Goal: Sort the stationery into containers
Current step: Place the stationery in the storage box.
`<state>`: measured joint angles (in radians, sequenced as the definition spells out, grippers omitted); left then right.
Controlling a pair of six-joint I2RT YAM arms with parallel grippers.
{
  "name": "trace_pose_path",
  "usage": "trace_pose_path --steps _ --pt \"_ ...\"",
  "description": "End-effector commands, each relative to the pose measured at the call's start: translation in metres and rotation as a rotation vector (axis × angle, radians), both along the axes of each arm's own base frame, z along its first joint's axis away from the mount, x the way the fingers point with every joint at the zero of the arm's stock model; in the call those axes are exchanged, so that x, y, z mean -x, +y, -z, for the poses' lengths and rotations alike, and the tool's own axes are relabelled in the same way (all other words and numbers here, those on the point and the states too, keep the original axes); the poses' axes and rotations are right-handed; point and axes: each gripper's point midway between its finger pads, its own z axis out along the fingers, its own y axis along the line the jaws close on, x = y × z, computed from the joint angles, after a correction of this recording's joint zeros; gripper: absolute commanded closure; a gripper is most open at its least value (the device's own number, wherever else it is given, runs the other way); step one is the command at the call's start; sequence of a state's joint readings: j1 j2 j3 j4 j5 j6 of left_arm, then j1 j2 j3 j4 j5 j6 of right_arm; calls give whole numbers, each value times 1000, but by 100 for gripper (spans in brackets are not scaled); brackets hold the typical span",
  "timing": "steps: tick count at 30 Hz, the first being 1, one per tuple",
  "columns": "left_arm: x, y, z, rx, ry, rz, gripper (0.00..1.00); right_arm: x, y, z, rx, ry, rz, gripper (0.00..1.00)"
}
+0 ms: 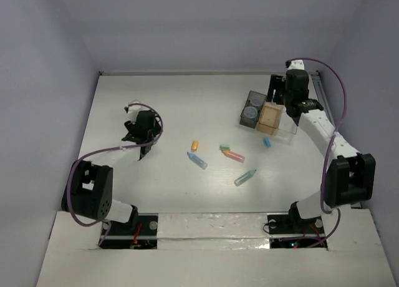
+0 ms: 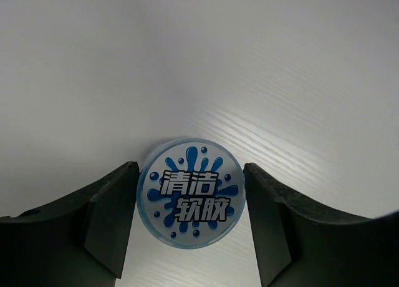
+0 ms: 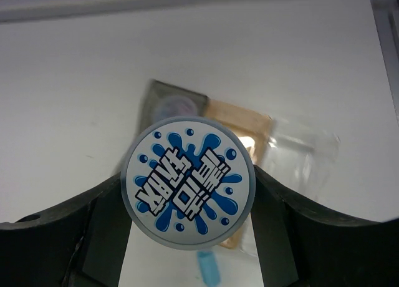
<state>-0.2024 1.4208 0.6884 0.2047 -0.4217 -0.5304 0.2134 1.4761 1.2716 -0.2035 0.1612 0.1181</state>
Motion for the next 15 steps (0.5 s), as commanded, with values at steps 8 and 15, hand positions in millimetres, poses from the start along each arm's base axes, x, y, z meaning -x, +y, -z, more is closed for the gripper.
trace_pose_path --steps 8,15 --pt "-4 -175 -145 96 -318 459 88 -26 -40 58 -73 123 120 54" --pt "9 -257 -168 154 -346 678 89 -40 -53 70 -46 142 182 50"
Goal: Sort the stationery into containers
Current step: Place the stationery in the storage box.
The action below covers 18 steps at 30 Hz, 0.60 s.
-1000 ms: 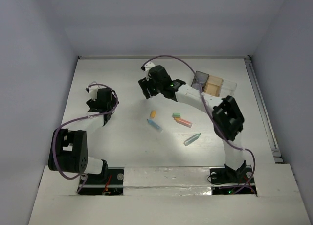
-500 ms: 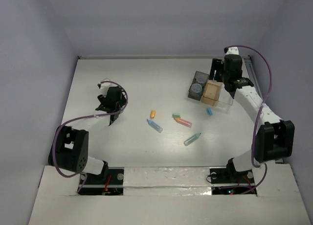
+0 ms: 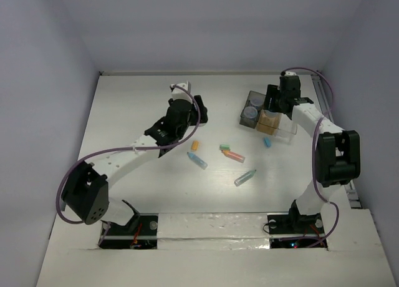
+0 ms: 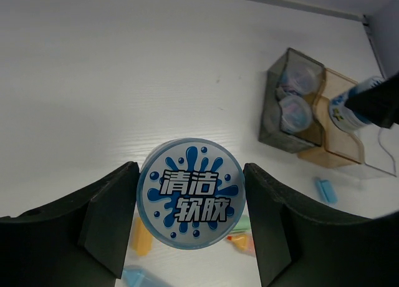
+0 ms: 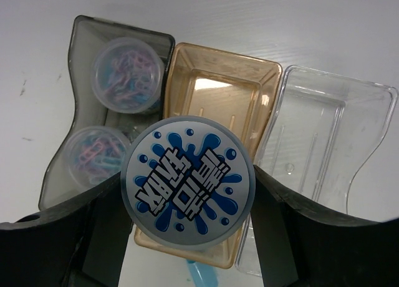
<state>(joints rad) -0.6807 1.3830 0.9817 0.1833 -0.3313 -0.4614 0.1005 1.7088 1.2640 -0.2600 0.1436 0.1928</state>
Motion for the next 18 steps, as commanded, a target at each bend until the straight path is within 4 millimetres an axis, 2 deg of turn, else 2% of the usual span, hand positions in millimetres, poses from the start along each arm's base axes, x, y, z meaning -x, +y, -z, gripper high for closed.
trace_pose_path --steps 1,3,4,7,9,12,13,14,15,16,18 --pt "0 -42 -30 46 -66 113 88 -28 -12 -46 -4 -149 59 50" --pt "1 -56 -42 71 -89 146 88 -31 -12 -43 -7 -150 59 48" --pt "2 -65 -39 71 -83 167 88 -33 -11 -43 -8 -151 58 48" --pt "0 -90 -49 77 -96 215 88 -41 -9 -40 -12 -149 51 44" --pt "1 -102 -49 65 -94 244 88 -44 -14 -39 -10 -147 60 39" --pt "2 -123 -53 74 -107 282 88 -48 -14 -38 -7 -140 60 25" --pt "3 -132 -48 69 -99 295 88 -49 -14 -37 -7 -135 62 20" --pt "0 -137 -56 78 -109 302 88 -49 -14 -37 -11 -137 65 11" --pt "1 -144 -58 72 -112 314 88 -49 -13 -37 -14 -137 65 7" --pt "-3 -148 -50 59 -100 317 88 -49 -17 -38 -17 -140 73 5" --pt "1 -165 -61 71 -117 346 88 -48 -16 -43 -28 -151 73 0"
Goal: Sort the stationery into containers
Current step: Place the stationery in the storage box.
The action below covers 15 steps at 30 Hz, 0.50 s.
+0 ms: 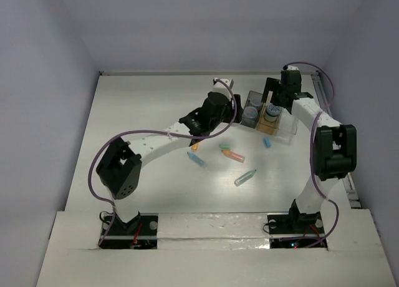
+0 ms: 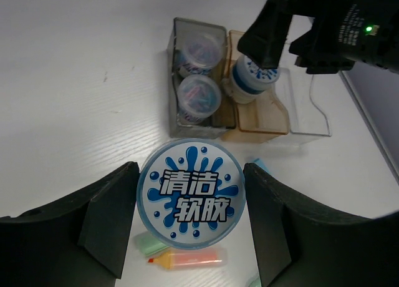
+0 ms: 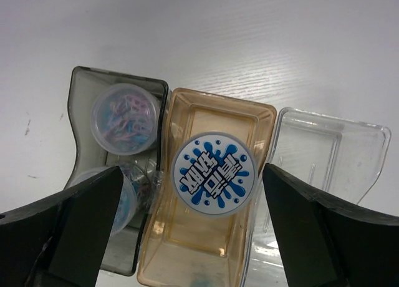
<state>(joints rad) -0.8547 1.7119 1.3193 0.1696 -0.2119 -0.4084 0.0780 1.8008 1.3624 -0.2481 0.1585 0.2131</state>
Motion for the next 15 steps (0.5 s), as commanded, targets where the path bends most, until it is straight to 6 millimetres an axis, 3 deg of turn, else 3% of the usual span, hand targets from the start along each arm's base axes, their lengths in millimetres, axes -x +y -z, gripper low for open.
trace_pose_path --steps 1,3,4,5,6,7,8,9,10,11,12,13,14,15 --pt "-6 -30 -53 97 -105 49 88 -19 -6 -44 -21 -133 27 0" --pt "-3 -46 -61 107 -118 77 88 -14 -10 -54 -24 -148 37 0" --pt "-7 -51 -52 91 -109 80 88 -10 -12 -55 -22 -149 45 0" --pt "-10 -58 -60 109 -123 91 88 -7 -14 -60 -25 -164 66 2" --pt "-7 -67 -60 112 -124 108 88 0 -15 -79 -34 -206 74 3" --pt "-12 -74 -48 96 -113 112 88 11 -16 -72 -37 -197 85 4" --pt "-16 -81 -57 108 -126 122 88 15 -19 -79 -52 -234 117 11" --pt "-15 -89 -58 111 -129 134 88 26 -20 -103 -66 -297 127 19" --pt "-19 -97 -43 93 -113 141 88 33 -22 -108 -77 -321 140 29" --pt "-23 -103 -53 108 -127 147 88 43 -27 -101 -96 -325 173 62" --pt "-26 -107 -54 109 -128 149 88 51 -31 -105 -98 -346 201 81" --pt "-30 -113 -40 92 -113 150 88 63 -33 -123 -111 -399 217 92" --pt "-33 -119 -49 110 -129 156 88 73 -36 -115 -121 -400 242 100" --pt "-35 -123 -48 112 -131 161 88 80 -37 -118 -127 -416 250 100"
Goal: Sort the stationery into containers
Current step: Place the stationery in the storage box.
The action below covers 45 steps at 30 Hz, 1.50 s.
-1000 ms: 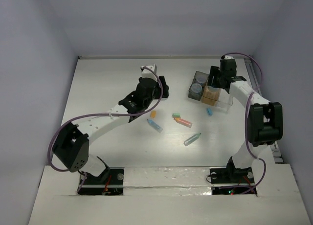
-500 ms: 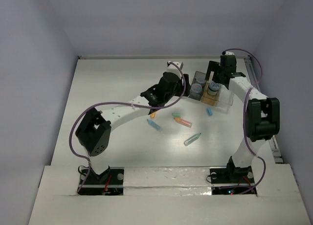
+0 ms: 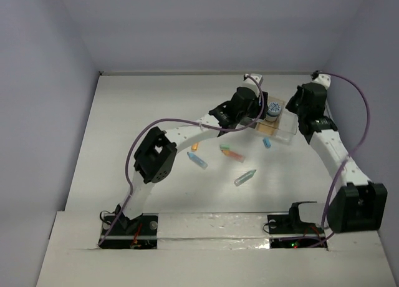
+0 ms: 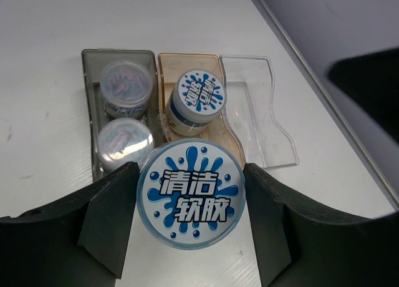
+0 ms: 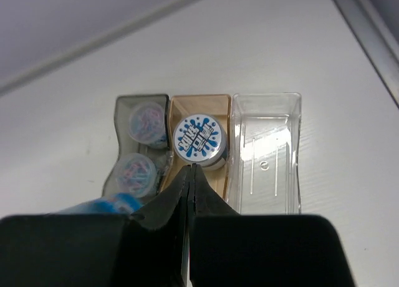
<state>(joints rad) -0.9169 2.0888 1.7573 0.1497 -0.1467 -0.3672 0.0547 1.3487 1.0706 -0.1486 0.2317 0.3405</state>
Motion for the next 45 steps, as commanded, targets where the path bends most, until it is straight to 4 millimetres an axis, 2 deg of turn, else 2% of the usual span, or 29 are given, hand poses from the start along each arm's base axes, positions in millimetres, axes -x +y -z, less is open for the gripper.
trace_pose_path --steps 1,3,4,5,7,8,10,12,19,23,25,26,27,30,33,34,36,37,38,39,40,41,43,44,45 --pt "-9 -21 -42 90 -79 30 88 22 -14 -43 -57 -186 100 100" --pt "-13 -33 -49 119 -86 53 88 34 -12 -43 -78 -204 95 100" --pt "-16 -39 -35 107 -73 58 88 39 -11 -47 -84 -219 89 100" --pt "-13 -49 -48 133 -86 77 88 48 -10 -57 -91 -248 81 100" --pt "-17 -56 -34 122 -63 81 88 55 -8 -62 -92 -258 67 100" --pt "-19 -60 -43 138 -74 84 88 59 -8 -63 -84 -256 62 99" --pt "-22 -65 -33 135 -67 86 88 67 -6 -73 -84 -279 46 97" --pt "-19 -73 -36 147 -72 99 88 72 -2 -79 -92 -295 18 95" --pt "-28 -80 -4 112 -52 81 87 74 9 -73 -114 -291 -38 91" --pt "-30 -83 10 91 -36 81 84 72 13 -65 -116 -270 -62 81" --pt "-32 -80 18 68 -25 63 68 72 15 -64 -104 -260 -79 71" --pt "-32 -79 21 62 -23 61 62 73 16 -63 -98 -253 -90 61" --pt "-32 -79 20 60 -23 61 51 73 19 -62 -101 -247 -105 57" --pt "-31 -77 12 65 -35 63 34 76 21 -65 -97 -252 -125 47" --pt "-29 -73 -4 81 -57 63 29 80 24 -67 -96 -250 -146 44" --pt "-27 -71 -19 97 -73 66 28 81 25 -68 -98 -250 -153 43" --pt "-24 -67 -31 109 -94 73 22 84 30 -71 -99 -260 -182 42" --pt "-19 -61 -61 144 -131 75 19 84 31 -72 -98 -260 -192 42" --pt "-17 -57 -66 157 -152 80 16 86 33 -71 -98 -255 -200 42" --pt "-14 -53 -77 164 -178 84 11 87 38 -72 -106 -253 -231 42" --pt "-11 -48 -90 178 -201 82 11 89 41 -75 -106 -260 -249 43" --pt "-4 -36 -115 199 -233 75 11 91 43 -75 -108 -258 -266 45" --pt "0 -21 -139 214 -282 51 10 94 52 -78 -119 -262 -318 50" --pt "1 0 -159 237 -309 21 10 96 55 -78 -125 -256 -333 55" --pt "1 11 -166 243 -319 5 10 99 61 -79 -136 -256 -365 60"
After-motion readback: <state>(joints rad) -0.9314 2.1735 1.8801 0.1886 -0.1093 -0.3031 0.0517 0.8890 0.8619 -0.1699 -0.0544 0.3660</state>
